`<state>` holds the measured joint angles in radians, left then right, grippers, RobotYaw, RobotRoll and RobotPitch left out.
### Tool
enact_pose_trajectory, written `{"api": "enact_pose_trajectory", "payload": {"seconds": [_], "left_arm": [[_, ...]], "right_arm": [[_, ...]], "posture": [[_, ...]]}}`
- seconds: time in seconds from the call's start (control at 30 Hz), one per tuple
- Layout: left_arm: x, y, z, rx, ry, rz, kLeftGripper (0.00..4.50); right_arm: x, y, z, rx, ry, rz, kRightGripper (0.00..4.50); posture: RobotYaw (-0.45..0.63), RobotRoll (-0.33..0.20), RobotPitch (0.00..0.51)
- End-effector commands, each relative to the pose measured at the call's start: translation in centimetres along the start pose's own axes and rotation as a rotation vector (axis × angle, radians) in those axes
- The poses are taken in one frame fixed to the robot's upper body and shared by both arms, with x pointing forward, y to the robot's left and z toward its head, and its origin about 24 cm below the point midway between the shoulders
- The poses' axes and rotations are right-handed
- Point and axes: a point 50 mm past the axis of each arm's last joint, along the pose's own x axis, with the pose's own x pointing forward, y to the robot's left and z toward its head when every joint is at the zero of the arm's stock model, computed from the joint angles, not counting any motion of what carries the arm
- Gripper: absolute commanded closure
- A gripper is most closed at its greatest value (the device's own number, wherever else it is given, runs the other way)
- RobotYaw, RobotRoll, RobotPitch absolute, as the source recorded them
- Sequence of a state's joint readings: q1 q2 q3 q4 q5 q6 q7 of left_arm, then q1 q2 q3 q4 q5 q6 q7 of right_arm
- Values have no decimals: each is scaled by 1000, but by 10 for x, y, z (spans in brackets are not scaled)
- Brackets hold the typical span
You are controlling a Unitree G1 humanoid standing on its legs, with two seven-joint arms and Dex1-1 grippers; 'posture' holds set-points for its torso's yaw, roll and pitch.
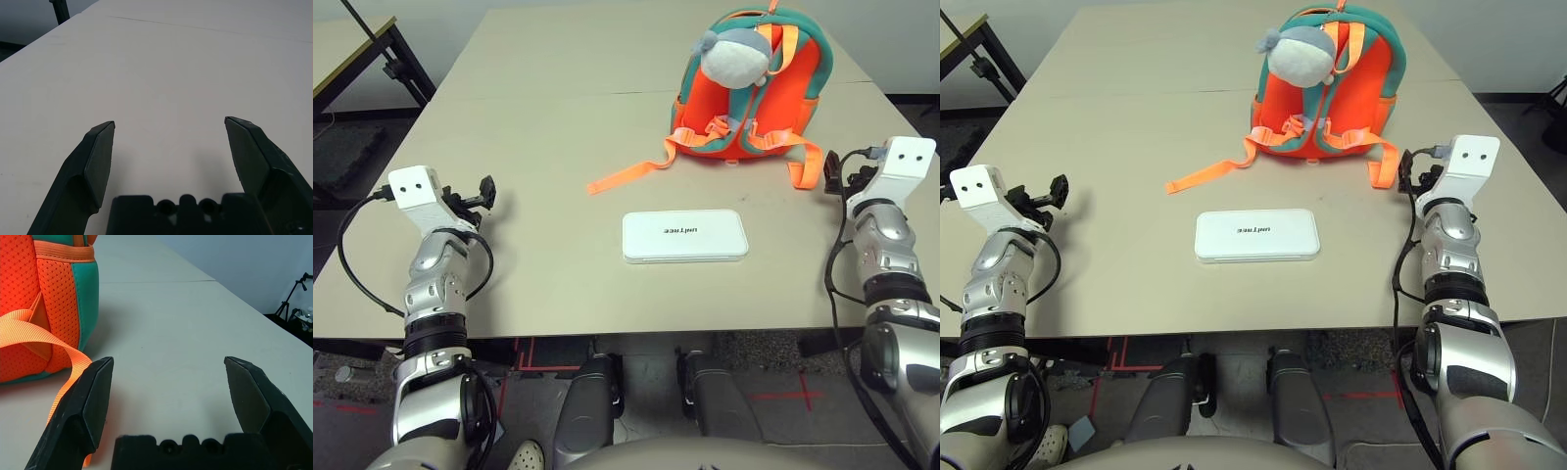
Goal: Put the pencil case into the backpack and zip it.
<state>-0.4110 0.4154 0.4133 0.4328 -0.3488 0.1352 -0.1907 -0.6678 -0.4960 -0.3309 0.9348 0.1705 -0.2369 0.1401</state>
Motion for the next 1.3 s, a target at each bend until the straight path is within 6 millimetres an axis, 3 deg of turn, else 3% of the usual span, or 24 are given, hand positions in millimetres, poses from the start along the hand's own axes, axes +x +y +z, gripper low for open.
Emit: {"api": "enact_pose_trajectory", "payload": {"seconds": [0.03, 0.27, 0.43, 0.63, 0.77, 0.9, 1.3], "left_arm": [[-1, 3, 1, 7, -2, 12, 0], [2, -3, 7, -12, -8, -31, 0], [6, -20, 11, -44, 14, -146, 0], [7, -58, 17, -128, 154, -383, 0], [-5, -87, 21, -178, 290, -589, 0], [-17, -105, 27, -231, 409, -719, 0], [-31, -107, 31, -301, 618, -808, 0]], "right_arm": [[1, -1, 1, -12, -7, -7, 17], [2, 4, 2, -6, -9, 11, 17], [1, 2, 4, -1, -15, 31, 17], [-4, 3, 8, -55, -16, 161, 17], [-11, 9, 11, -83, -14, 249, 17], [-17, 17, 13, -111, 0, 316, 17], [-30, 41, 28, -170, 5, 537, 17]], "posture": [[5, 0, 151], [13, 0, 153], [-5, 0, 147], [-34, 0, 148], [-50, 0, 150], [-58, 0, 148], [-64, 0, 144]]}}
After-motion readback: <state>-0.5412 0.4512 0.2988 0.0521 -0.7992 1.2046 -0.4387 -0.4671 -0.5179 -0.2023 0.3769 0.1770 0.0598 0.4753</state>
